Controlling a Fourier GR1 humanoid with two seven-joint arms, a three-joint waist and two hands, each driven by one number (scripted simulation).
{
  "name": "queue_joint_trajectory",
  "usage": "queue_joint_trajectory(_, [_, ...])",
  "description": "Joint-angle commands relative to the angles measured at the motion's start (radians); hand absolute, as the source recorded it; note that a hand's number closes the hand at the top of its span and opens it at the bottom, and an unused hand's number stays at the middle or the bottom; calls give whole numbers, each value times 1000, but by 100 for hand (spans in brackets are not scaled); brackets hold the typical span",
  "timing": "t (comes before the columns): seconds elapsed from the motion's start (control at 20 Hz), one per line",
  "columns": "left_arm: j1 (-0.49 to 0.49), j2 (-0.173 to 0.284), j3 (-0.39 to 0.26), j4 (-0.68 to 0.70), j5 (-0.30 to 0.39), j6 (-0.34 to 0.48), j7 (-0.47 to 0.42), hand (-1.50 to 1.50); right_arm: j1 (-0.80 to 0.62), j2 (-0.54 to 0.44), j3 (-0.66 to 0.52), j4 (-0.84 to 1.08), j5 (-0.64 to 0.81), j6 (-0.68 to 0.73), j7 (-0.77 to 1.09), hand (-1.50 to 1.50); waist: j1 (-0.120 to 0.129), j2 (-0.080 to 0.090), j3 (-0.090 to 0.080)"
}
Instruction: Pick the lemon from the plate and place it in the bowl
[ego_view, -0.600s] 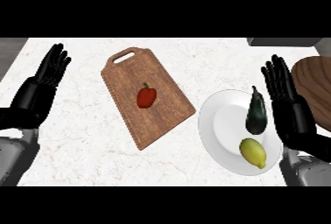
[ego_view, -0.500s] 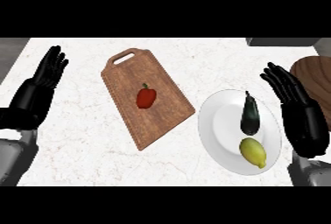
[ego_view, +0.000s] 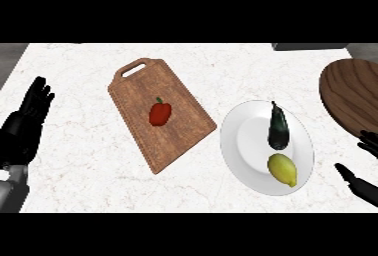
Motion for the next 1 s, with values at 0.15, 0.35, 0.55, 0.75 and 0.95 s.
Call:
queue_joint_trajectory(0.15, [10, -9, -4, -35, -38, 25, 74, 0, 443, 120, 32, -244, 86, -28, -148, -150, 21, -4, 2])
queue_joint_trajectory(0.35, [65, -30, -17, -174, -68, 45, 146, 0, 490, 128, -8, -295, 81, -8, -84, -150, 40, -2, 2])
queue_joint_trajectory(0.55, [29, -59, -2, -91, -93, 20, 107, 0, 481, 17, -176, -353, -73, 106, 44, -150, 36, -1, 2])
queue_joint_trajectory(0.75, [24, -80, 24, -60, -102, -9, 90, 0, 378, -32, -225, -378, -66, 128, 165, -150, 41, 0, 2])
queue_joint_trajectory(0.95, [40, -70, 15, -116, -98, -23, 120, 0, 269, -182, -233, -367, -92, 184, 343, -150, 55, -1, 2])
